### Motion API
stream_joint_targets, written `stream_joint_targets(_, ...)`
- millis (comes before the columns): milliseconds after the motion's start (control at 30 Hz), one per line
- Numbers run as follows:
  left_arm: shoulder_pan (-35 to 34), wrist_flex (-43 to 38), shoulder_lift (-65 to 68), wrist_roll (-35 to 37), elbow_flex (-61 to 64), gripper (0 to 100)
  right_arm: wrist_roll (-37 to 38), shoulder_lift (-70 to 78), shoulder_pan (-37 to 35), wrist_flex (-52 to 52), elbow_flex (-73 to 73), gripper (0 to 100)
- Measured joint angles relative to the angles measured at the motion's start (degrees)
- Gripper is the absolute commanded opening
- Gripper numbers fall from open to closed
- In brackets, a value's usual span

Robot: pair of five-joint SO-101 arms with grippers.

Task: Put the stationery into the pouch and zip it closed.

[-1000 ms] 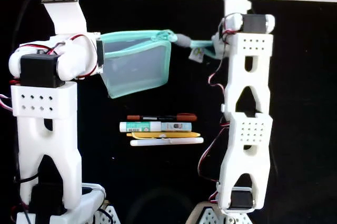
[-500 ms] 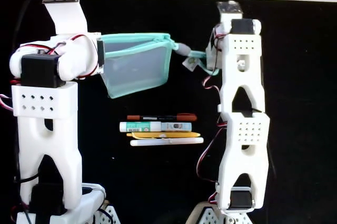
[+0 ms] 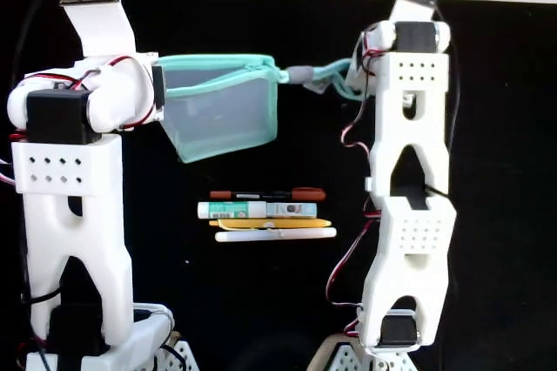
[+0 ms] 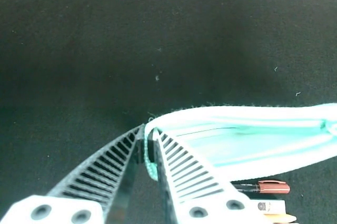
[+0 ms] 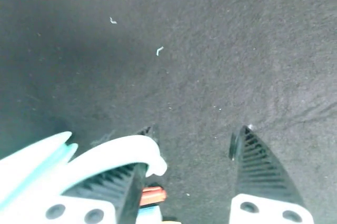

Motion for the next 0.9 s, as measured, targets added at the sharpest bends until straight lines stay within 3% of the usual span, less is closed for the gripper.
stream_joint_targets(267, 0.0, 0.0, 0.0, 0.0, 0.2, 1, -0.9, -0.1, -6.1, 0.0, 0.1, 22.4)
stream_joint_targets(633, 0.1, 0.0, 0.0, 0.0, 0.2, 1, 16.4, -0.5, -8.8, 0.0, 17.4, 22.3)
stream_joint_targets(900, 0.2, 0.0, 0.0, -0.1, 0.2, 1, 18.2, -0.8, -7.2, 0.0, 18.3, 22.3)
